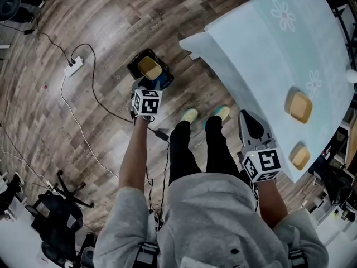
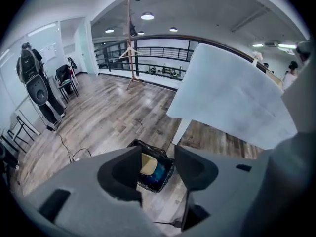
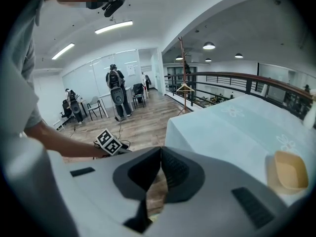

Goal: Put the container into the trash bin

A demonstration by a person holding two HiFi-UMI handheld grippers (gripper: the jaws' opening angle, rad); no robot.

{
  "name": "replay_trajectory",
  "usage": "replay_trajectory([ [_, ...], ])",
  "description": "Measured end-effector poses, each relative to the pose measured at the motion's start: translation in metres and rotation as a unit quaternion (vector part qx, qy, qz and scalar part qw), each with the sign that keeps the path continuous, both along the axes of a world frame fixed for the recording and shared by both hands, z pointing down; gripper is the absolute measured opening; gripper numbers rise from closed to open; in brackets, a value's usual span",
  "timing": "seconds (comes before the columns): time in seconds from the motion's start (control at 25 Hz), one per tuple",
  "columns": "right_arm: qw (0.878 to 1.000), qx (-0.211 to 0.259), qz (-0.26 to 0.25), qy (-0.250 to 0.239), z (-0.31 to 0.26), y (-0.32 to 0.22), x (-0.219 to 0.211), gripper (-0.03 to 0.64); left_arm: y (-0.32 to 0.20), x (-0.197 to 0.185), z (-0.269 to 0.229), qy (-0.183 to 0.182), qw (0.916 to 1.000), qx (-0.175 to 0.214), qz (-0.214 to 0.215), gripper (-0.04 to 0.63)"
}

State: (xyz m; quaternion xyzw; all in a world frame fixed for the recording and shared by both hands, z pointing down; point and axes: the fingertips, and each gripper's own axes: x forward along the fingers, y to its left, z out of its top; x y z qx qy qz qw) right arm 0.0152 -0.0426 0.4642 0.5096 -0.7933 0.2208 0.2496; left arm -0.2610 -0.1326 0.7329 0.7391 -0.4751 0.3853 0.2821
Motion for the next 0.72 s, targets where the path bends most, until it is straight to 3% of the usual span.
replay_trajectory([
  [0.4, 0.998, 0.042, 0.054, -0.012, -0.027, 0.000, 0.017, 0.026, -0.022, 0.017, -0.050, 0.004, 0.9987, 0.029, 0.041, 0.206],
  [0.56, 0.994, 0.062, 0.090, -0.016, -0.045, 0.006, 0.055, 0.026, -0.028, 0.063, -0.089, 0.004, 0.9952, 0.050, 0.084, 0.206],
  [0.72, 0.987, 0.089, 0.134, -0.013, -0.061, 0.015, 0.089, 0.026, -0.035, 0.125, -0.122, 0.014, 0.9854, 0.076, 0.151, 0.206],
])
